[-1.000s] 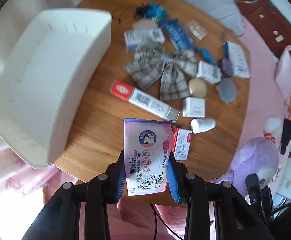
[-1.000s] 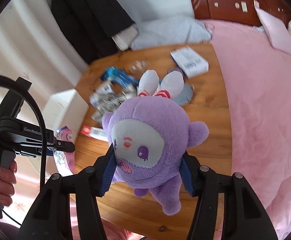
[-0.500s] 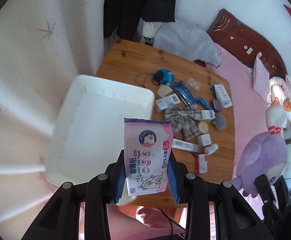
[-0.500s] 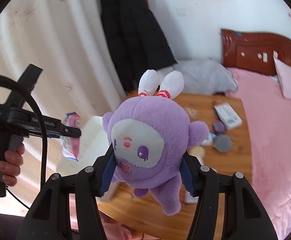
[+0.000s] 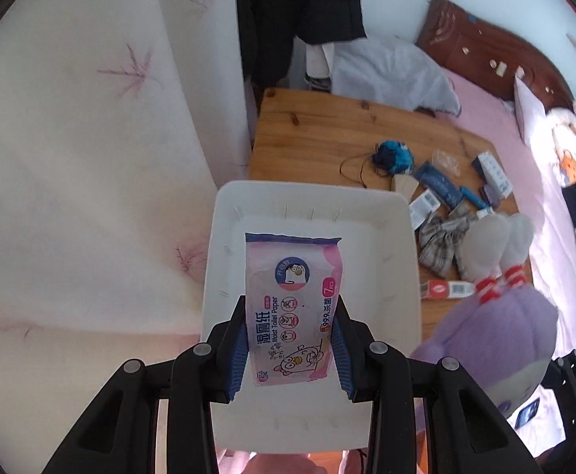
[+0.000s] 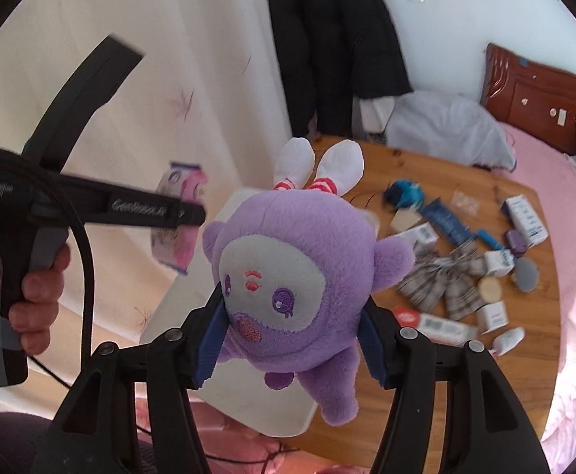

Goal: Organize objects
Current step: 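Carry both items over the white tray and release them inside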

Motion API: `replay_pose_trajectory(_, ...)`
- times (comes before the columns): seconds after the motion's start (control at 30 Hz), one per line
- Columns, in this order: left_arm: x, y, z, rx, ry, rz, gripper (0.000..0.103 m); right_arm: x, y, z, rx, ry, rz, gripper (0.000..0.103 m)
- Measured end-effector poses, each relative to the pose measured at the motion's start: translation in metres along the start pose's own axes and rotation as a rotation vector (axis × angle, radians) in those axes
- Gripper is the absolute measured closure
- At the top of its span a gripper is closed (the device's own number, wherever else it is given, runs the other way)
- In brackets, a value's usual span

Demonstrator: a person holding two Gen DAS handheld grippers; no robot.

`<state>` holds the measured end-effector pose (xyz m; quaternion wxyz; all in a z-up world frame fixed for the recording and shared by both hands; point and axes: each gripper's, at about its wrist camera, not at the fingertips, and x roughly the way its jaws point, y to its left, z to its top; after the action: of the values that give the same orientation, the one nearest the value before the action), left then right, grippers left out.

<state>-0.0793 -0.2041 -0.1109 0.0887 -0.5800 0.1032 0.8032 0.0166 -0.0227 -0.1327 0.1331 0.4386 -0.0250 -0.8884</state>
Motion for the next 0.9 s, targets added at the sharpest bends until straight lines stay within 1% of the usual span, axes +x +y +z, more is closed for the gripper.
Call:
replay_pose_trajectory(0.1,0.016,0.004,0.001,0.037,-0.002,0.017,0.065,0.005,0.016,-0.010,-0.010,0.033,-0.005,0.039)
replay_pose_trajectory(0.27,0.040,0.005,0.002,0.099,0.016,0.035,0.065,0.022,0.029,-0.020,0.008,0.089,0.009,0.037)
replay_pose_trajectory(0.33,0.045,0.004,0.003,0.127,0.018,0.044,0.063,0.029,0.034,-0.024,0.021,0.116,0.008,0.036)
replay_pose_trajectory(0.43,0.046,0.001,0.004,0.155,0.009,0.052,0.062,0.041,0.039,-0.029,0.038,0.157,-0.005,0.035)
replay_pose_trajectory(0.47,0.046,0.002,0.005,0.165,0.002,0.043,0.062,0.044,0.039,-0.030,0.042,0.169,-0.008,0.035)
replay_pose_trajectory(0.6,0.043,0.000,0.007,0.179,-0.019,0.031,0.061,0.055,0.041,-0.033,0.061,0.208,0.022,0.032)
replay_pose_trajectory(0.67,0.041,-0.001,0.007,0.186,-0.023,0.021,0.047,0.061,0.042,-0.035,0.063,0.231,0.039,0.030)
replay_pose_trajectory(0.7,0.040,-0.001,0.007,0.184,-0.022,0.012,0.033,0.063,0.043,-0.035,0.065,0.238,0.043,0.029)
replay_pose_trajectory(0.73,0.039,0.001,0.007,0.184,-0.032,-0.010,0.027,0.066,0.042,-0.036,0.069,0.249,0.047,0.028)
replay_pose_trajectory(0.8,0.036,0.002,0.007,0.176,-0.041,-0.016,0.026,0.071,0.043,-0.038,0.071,0.274,0.049,0.026)
replay_pose_trajectory(0.9,0.036,0.005,0.008,0.160,-0.034,-0.024,0.026,0.072,0.043,-0.039,0.080,0.276,0.064,0.026)
